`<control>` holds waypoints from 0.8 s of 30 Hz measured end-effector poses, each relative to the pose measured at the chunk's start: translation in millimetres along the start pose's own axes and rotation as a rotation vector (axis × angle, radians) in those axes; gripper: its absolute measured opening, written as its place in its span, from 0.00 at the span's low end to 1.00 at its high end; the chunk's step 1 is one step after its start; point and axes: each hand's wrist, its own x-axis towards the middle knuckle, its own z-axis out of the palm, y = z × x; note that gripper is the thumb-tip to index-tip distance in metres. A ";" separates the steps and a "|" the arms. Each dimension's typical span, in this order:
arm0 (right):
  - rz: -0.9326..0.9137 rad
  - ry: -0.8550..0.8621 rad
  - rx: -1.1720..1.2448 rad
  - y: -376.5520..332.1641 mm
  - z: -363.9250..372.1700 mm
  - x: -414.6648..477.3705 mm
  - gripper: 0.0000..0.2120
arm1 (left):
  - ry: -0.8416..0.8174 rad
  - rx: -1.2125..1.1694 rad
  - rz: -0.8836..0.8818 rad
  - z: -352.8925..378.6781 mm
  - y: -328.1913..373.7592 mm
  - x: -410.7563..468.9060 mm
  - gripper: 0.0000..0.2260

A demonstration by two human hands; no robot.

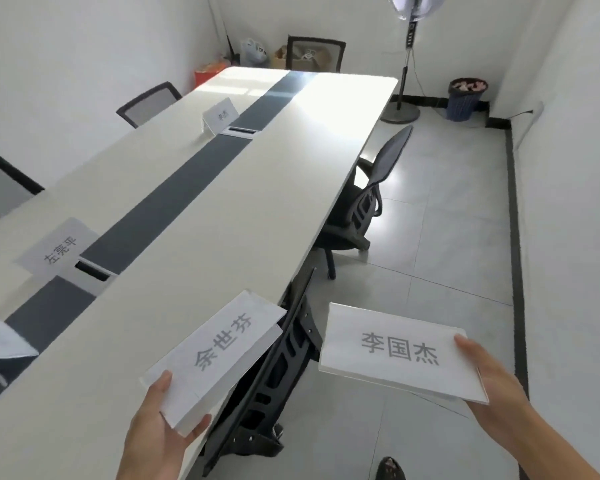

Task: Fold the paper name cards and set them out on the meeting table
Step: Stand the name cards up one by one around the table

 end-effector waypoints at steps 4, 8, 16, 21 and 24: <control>0.035 -0.132 -0.103 -46.9 34.0 67.5 0.13 | 0.146 -0.120 0.038 7.2 3.5 -1.1 0.11; 0.071 -0.234 -0.167 -64.2 81.1 122.7 0.09 | 0.292 -0.186 0.027 5.9 1.2 10.7 0.11; 0.116 -0.337 -0.315 -75.2 186.2 194.0 0.12 | 0.403 -0.204 0.000 -12.0 27.5 107.1 0.17; 0.102 -0.378 -0.386 -96.2 253.4 233.4 0.18 | 0.434 -0.160 0.007 -13.2 67.2 188.0 0.14; 0.105 -0.393 -0.395 -96.2 286.4 258.7 0.12 | 0.466 -0.138 -0.001 -16.6 87.4 223.1 0.11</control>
